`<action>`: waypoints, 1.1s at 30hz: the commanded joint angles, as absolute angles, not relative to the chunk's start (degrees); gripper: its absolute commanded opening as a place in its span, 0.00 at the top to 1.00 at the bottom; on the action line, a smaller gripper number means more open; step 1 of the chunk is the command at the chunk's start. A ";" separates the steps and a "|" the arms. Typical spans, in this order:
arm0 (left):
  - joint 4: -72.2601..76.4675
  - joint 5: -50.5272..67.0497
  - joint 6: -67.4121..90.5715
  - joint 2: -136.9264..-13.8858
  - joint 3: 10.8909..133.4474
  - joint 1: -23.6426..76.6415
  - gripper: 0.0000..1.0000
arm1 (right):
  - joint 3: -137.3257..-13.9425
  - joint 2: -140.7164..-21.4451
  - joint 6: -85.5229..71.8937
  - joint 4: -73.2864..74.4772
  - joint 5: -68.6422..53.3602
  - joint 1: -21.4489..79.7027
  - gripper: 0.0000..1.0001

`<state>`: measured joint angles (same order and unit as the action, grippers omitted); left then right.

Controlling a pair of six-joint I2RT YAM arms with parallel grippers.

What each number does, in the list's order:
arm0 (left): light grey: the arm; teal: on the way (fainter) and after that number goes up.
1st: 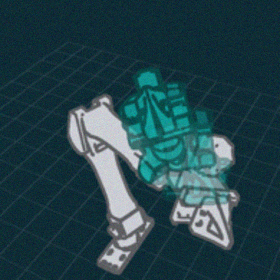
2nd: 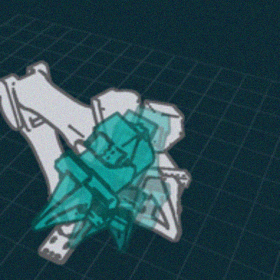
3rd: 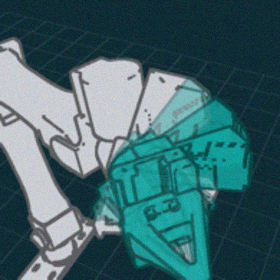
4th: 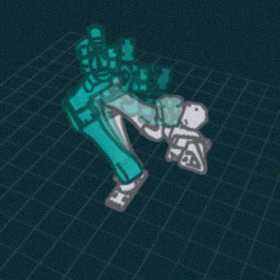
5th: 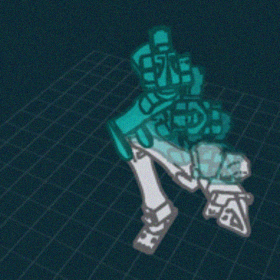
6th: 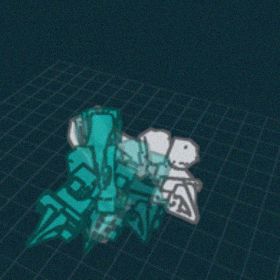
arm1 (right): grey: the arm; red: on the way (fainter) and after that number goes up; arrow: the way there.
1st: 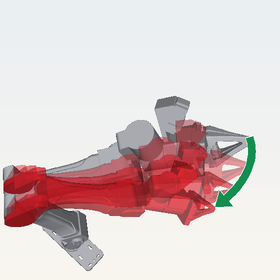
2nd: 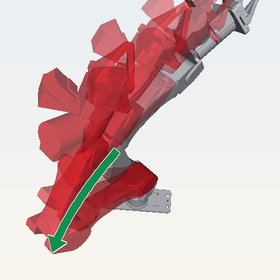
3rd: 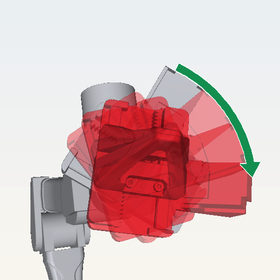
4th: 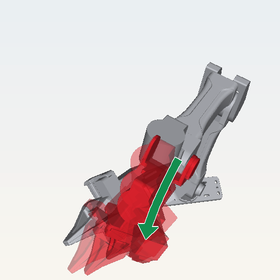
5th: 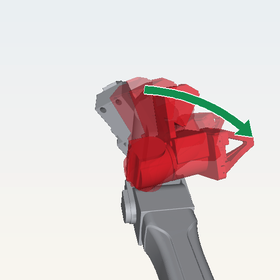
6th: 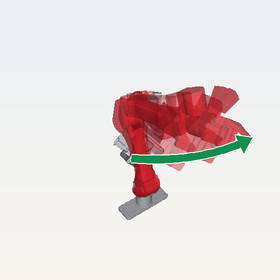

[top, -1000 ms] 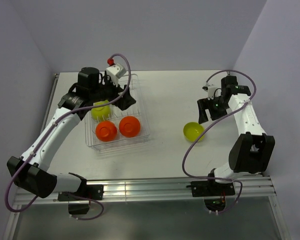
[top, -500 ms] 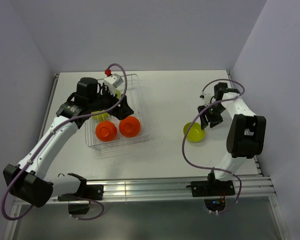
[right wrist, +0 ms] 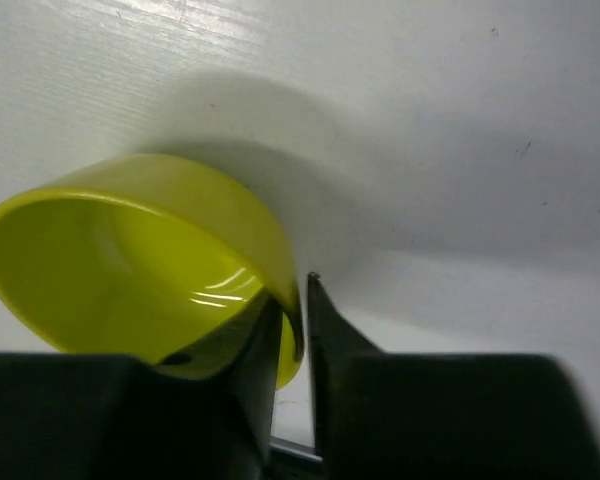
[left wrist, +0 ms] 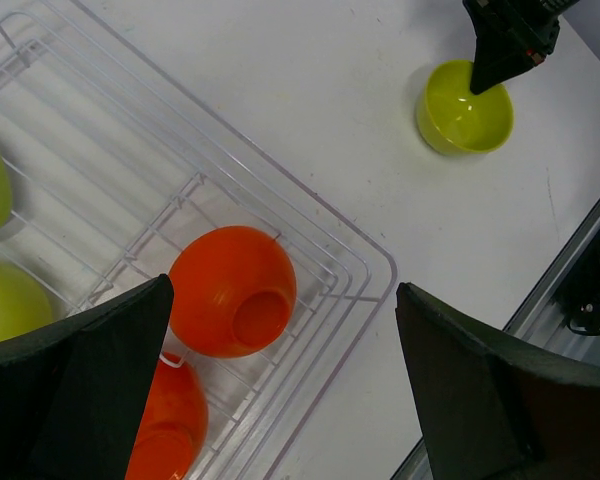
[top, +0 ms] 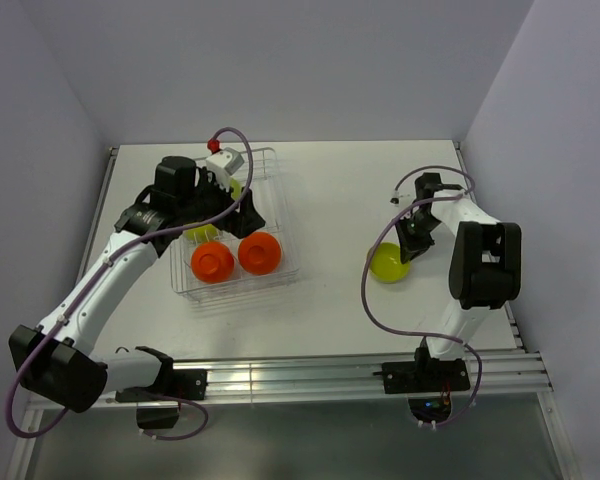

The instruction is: Load the bowls into the dish rack

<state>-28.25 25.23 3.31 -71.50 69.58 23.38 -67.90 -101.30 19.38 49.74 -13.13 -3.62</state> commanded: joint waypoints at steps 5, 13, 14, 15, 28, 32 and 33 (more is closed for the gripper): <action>-23.56 29.97 7.12 -68.30 68.73 22.94 0.01 | -70.74 -96.53 17.84 49.83 -18.18 -3.78 1.00; -25.48 33.38 10.11 -71.53 77.42 22.85 0.00 | -86.29 -87.71 12.41 53.26 -42.68 -2.56 1.00; -25.40 33.40 10.54 -72.59 78.48 22.85 0.01 | -90.31 -87.80 11.44 52.91 -44.28 -1.77 1.00; -23.92 32.88 12.11 -72.60 79.79 22.85 0.01 | -92.09 -87.80 10.12 52.13 -45.51 -0.37 1.00; -6.60 46.14 35.93 -71.01 77.97 22.59 0.00 | -93.53 -82.71 -5.53 34.90 -48.96 11.42 1.00; -3.44 47.81 42.86 -72.24 75.15 22.59 0.01 | -92.02 -82.27 -6.06 33.67 -48.08 13.53 1.00; -1.08 48.77 44.28 -72.33 73.67 22.59 0.01 | -91.85 -82.27 -5.98 33.66 -47.82 13.97 1.00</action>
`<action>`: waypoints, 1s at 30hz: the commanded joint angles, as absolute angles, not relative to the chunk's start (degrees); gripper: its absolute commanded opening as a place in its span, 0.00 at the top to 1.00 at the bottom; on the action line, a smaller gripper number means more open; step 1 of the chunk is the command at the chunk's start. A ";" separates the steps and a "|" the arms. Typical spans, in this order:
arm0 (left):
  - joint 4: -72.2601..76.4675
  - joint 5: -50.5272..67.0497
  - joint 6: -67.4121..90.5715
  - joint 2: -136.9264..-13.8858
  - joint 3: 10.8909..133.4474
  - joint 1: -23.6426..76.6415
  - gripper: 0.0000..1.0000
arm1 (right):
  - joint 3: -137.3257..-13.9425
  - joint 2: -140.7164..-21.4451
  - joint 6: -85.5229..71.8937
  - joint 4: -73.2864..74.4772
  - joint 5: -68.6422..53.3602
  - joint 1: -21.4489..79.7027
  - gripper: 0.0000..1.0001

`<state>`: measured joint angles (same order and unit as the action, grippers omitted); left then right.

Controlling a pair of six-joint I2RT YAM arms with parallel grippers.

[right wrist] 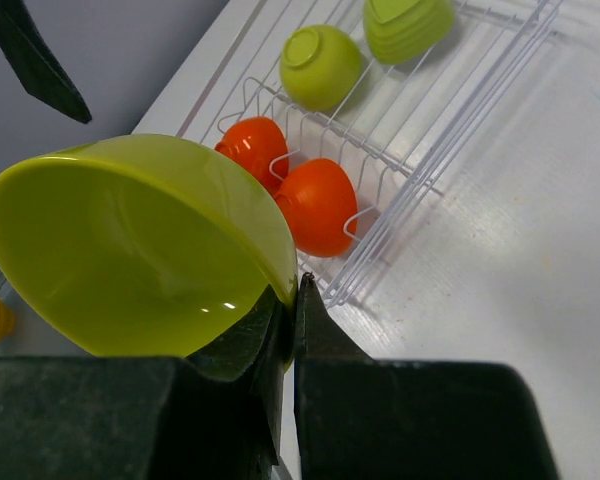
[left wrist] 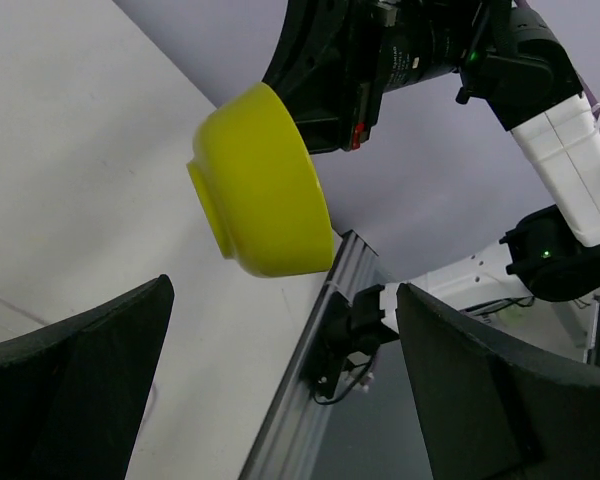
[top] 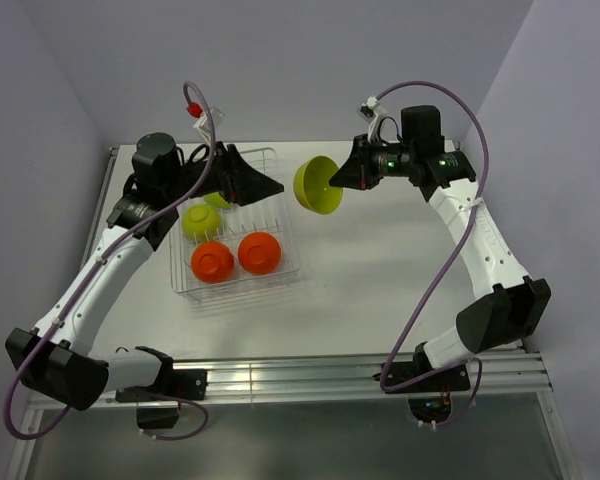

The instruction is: Load the bowls into the dish rack

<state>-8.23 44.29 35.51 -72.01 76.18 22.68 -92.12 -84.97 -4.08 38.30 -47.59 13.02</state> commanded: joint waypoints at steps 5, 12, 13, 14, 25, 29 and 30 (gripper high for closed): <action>-0.53 47.82 46.50 -73.91 72.77 23.11 0.01 | -92.55 -82.71 -5.54 34.45 -47.20 14.94 1.00; -0.53 46.76 46.76 -74.97 72.07 24.26 0.00 | -92.46 -82.97 -4.66 35.16 -45.97 16.61 1.00; -0.44 46.32 46.50 -74.97 72.16 24.43 0.01 | -92.20 -82.88 -4.66 35.16 -45.88 16.79 1.00; -0.61 45.54 46.49 -75.14 72.07 24.87 0.01 | -92.28 -82.88 -4.66 35.07 -45.97 17.05 1.00; -0.88 43.50 47.19 -76.82 69.87 26.19 0.00 | -92.64 -82.88 -3.96 35.86 -45.35 18.63 1.00; -0.44 44.12 48.07 -76.99 69.96 26.80 0.01 | -92.37 -82.97 -3.78 35.95 -45.09 18.98 1.00; -0.53 44.12 48.25 -77.08 69.87 26.98 0.01 | -92.29 -82.97 -3.69 35.95 -45.17 18.98 1.00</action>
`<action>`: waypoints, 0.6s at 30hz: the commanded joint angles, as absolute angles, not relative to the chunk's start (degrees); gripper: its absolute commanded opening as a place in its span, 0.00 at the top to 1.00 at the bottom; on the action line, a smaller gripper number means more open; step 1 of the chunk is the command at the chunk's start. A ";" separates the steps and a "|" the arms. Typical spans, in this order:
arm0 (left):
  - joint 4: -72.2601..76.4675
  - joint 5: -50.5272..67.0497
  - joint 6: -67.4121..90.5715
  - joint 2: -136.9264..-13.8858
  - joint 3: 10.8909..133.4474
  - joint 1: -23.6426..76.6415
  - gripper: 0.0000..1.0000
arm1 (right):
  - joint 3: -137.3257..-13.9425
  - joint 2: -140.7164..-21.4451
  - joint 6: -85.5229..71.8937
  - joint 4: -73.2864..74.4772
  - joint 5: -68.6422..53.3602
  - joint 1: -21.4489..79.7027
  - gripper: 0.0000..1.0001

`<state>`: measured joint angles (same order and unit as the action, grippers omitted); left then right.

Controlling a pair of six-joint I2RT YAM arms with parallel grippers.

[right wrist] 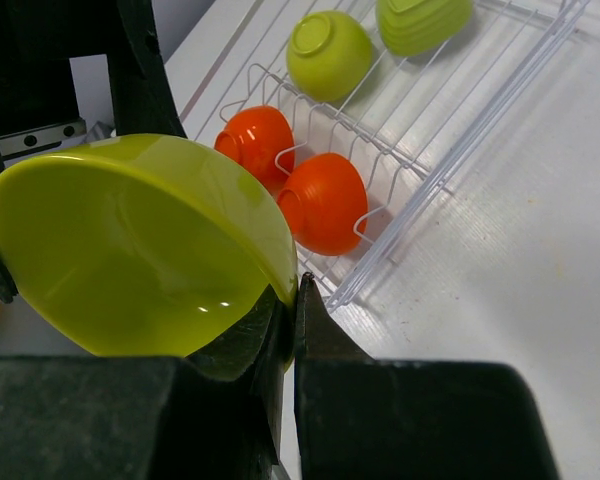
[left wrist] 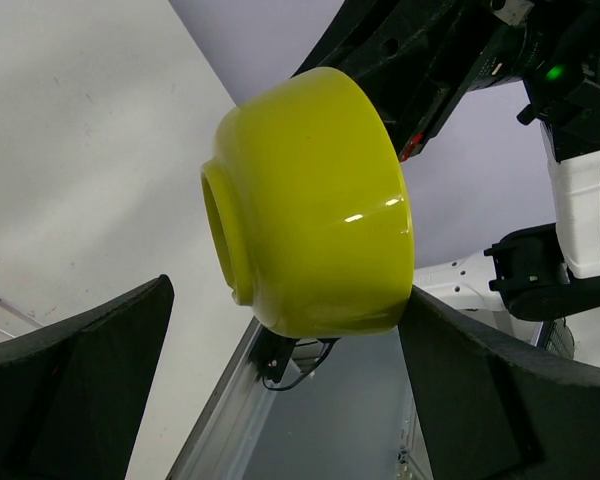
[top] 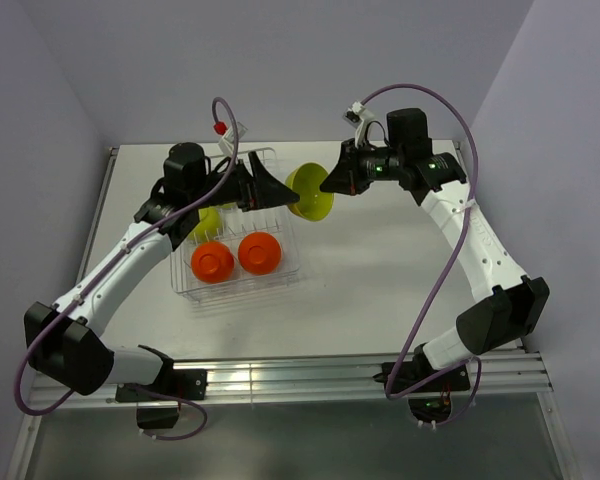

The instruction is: Load the bowls into the dish rack

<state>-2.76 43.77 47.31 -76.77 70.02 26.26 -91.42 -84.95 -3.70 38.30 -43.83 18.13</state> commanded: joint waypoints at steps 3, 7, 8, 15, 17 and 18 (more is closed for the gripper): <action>2.19 44.65 49.22 -77.26 69.43 27.51 0.00 | -92.46 -83.41 -3.43 36.21 -44.74 19.42 1.00; 3.60 44.82 50.01 -77.17 69.17 27.77 0.04 | -92.20 -83.58 -3.08 36.39 -44.21 20.04 1.00; 3.69 45.00 50.10 -77.17 69.17 27.77 0.06 | -92.11 -83.50 -3.08 36.39 -43.95 20.13 1.00; 4.39 46.14 50.10 -76.82 68.82 27.77 0.43 | -92.37 -83.93 -2.90 36.74 -43.42 20.21 1.00; 4.66 46.58 50.01 -76.90 68.82 27.77 0.54 | -92.72 -84.20 -2.73 37.00 -43.42 20.21 1.00; 4.83 46.84 50.10 -76.90 68.82 27.77 0.66 | -92.90 -84.37 -2.72 37.00 -43.50 20.21 1.00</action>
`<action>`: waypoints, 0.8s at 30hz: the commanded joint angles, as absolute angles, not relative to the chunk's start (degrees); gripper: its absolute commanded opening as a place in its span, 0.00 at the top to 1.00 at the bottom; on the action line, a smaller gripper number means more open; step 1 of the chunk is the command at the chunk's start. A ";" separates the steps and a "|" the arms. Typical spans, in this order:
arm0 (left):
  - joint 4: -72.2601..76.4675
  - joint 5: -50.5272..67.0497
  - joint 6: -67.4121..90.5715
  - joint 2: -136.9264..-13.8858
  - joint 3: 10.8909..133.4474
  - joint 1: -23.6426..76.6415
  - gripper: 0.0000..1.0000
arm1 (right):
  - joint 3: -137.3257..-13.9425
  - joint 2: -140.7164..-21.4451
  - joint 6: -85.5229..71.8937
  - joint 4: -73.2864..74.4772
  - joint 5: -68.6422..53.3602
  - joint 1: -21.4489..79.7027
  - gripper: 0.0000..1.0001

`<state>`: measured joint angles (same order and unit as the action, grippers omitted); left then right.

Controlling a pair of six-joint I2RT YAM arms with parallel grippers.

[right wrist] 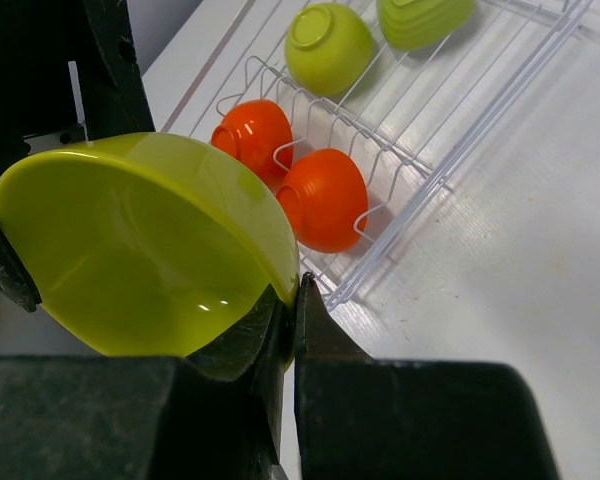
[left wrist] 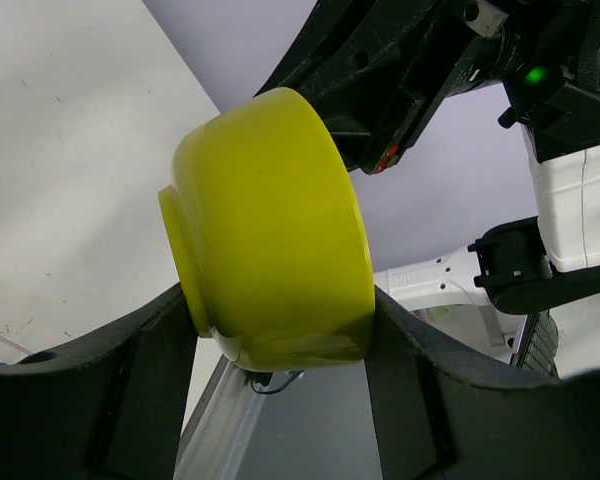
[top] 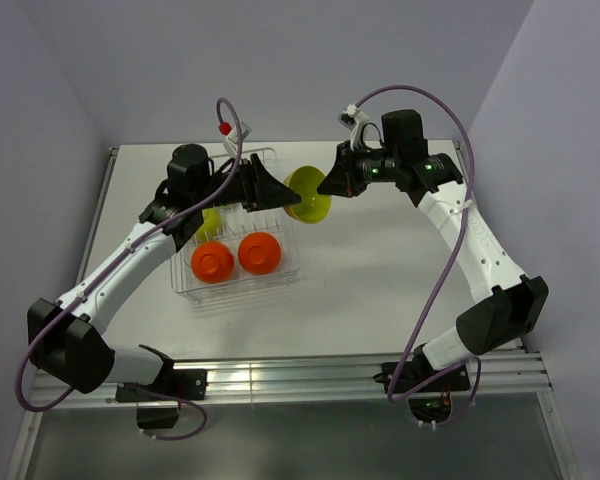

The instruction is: Load the bowls into the dish rack

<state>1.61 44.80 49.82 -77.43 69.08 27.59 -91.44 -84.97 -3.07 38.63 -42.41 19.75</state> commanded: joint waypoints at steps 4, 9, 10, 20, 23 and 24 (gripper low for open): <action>3.87 46.76 49.57 -77.08 69.08 27.69 0.99 | -93.25 -84.90 -2.72 37.44 -43.68 20.30 1.00; 3.08 45.62 48.96 -76.55 68.03 27.77 1.00 | -93.34 -84.90 -2.55 37.71 -43.24 20.30 0.82; 2.82 45.01 48.96 -76.55 67.94 27.69 1.00 | -93.34 -84.99 -2.55 37.71 -43.24 20.30 0.75; 0.37 42.46 48.87 -76.99 68.91 25.67 1.00 | -93.95 -85.08 -2.90 37.97 -41.93 20.30 0.31; -2.89 39.38 47.11 -76.99 69.08 23.91 1.00 | -94.04 -84.90 -2.90 38.41 -40.43 20.22 0.21; -5.51 37.55 45.46 -76.99 69.34 23.04 1.00 | -93.96 -84.47 -3.07 38.32 -39.04 20.21 0.11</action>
<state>-2.46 41.67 48.69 -77.56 67.72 24.95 -91.61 -85.43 -3.33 39.00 -41.50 19.90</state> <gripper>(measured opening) 0.651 0.841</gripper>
